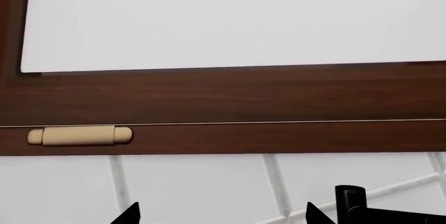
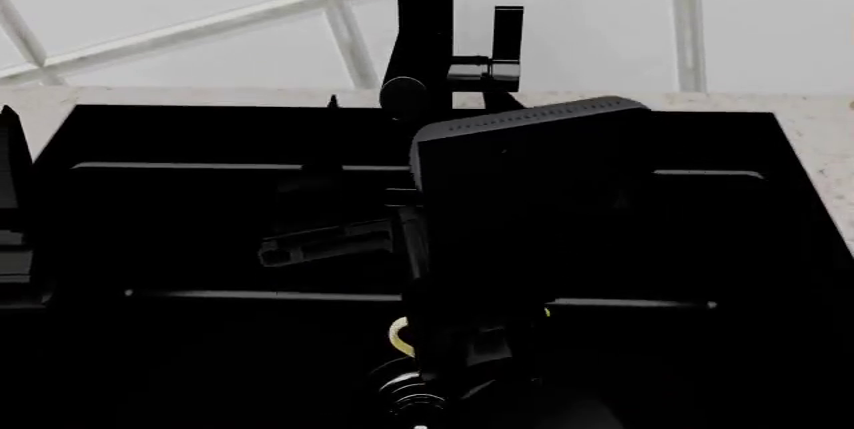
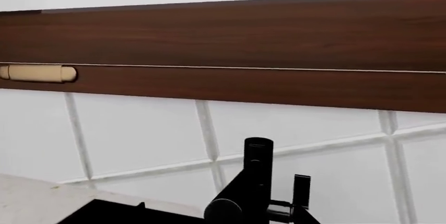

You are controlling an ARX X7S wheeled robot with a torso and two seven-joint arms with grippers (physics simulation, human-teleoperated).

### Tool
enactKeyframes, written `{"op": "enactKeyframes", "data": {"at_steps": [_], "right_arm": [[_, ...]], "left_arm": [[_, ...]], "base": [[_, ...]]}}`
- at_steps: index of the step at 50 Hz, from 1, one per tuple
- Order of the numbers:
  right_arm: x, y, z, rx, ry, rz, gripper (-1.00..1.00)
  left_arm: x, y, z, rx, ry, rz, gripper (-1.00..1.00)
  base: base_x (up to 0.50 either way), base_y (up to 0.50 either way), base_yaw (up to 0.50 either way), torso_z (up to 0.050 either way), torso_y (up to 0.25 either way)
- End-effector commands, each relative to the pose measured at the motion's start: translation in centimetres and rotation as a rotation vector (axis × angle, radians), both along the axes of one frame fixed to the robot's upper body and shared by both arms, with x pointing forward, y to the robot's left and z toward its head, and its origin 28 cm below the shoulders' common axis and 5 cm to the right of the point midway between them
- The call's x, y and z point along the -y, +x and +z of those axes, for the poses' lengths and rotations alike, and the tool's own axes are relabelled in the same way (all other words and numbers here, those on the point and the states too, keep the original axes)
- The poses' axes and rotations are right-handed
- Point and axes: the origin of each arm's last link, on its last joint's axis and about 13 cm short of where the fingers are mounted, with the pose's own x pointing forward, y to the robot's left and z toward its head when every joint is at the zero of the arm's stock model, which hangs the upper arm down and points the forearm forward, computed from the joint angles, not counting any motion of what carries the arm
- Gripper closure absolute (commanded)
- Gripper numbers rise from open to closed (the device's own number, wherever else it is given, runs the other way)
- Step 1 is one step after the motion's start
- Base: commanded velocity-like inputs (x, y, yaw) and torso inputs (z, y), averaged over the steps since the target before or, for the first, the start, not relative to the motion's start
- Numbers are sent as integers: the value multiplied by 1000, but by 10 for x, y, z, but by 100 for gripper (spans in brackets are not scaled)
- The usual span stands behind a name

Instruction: Turn the sink spout to the right.

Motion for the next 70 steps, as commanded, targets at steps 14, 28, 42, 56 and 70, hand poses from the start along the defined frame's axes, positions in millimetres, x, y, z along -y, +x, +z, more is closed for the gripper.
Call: {"op": "enactKeyframes", "data": {"at_steps": [14, 28, 42, 56, 70], "right_arm": [[-9, 34, -11, -31, -1, -21, -100], [-9, 47, -22, -46, -5, -28, -100], [-11, 56, -24, -57, 1, -29, -100], [-13, 61, -36, -75, 20, -31, -100], [-18, 70, -24, -37, 15, -19, -100]], "left_arm": [[-1, -1, 0, 4, -18, -18, -100], [-1, 0, -1, 6, -23, -23, -100], [-1, -1, 0, 9, -26, -29, -100], [-1, -2, 0, 14, -25, -33, -100], [-1, -2, 1, 17, -29, -37, -100]], "base": [[0, 0, 0, 0, 0], [0, 0, 0, 0, 0], [0, 0, 0, 0, 0], [0, 0, 0, 0, 0], [0, 0, 0, 0, 0]]}}
